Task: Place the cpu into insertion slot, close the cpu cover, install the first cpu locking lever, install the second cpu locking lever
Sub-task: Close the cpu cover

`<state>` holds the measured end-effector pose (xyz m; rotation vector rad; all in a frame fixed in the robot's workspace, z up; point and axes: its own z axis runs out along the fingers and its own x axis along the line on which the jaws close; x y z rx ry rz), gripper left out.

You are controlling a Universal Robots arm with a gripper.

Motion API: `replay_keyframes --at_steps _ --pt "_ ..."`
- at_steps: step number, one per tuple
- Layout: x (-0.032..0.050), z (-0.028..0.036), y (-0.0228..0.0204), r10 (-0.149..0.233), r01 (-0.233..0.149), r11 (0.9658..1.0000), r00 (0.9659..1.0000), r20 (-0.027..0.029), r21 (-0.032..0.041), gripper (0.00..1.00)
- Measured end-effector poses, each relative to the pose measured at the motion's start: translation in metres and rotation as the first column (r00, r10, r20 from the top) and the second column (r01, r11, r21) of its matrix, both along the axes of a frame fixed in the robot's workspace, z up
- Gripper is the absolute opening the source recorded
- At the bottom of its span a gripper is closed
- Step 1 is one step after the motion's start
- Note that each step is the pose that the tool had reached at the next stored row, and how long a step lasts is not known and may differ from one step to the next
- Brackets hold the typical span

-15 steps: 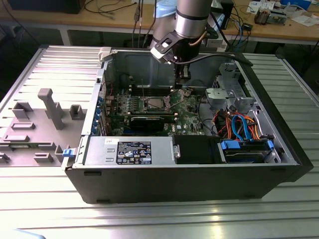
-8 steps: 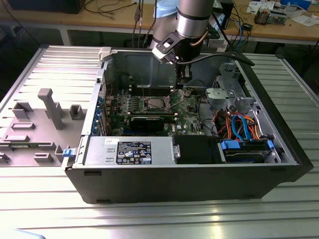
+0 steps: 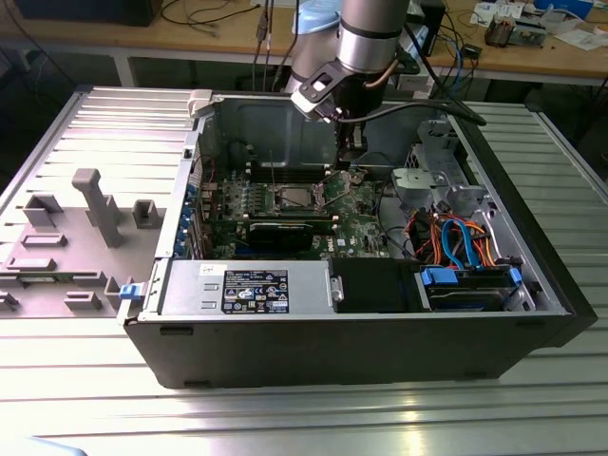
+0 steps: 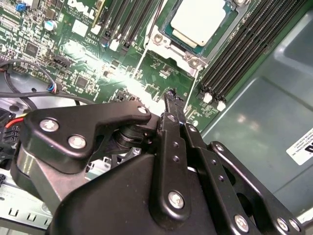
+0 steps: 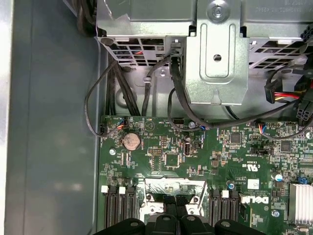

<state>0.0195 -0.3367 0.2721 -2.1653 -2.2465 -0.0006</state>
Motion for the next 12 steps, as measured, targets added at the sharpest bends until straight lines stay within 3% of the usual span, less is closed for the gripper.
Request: replay_keyframes --at_steps 12 --pt "0.014 -0.0068 0.0 0.0 0.0 1.0 1.0 0.0 -0.0009 0.11"
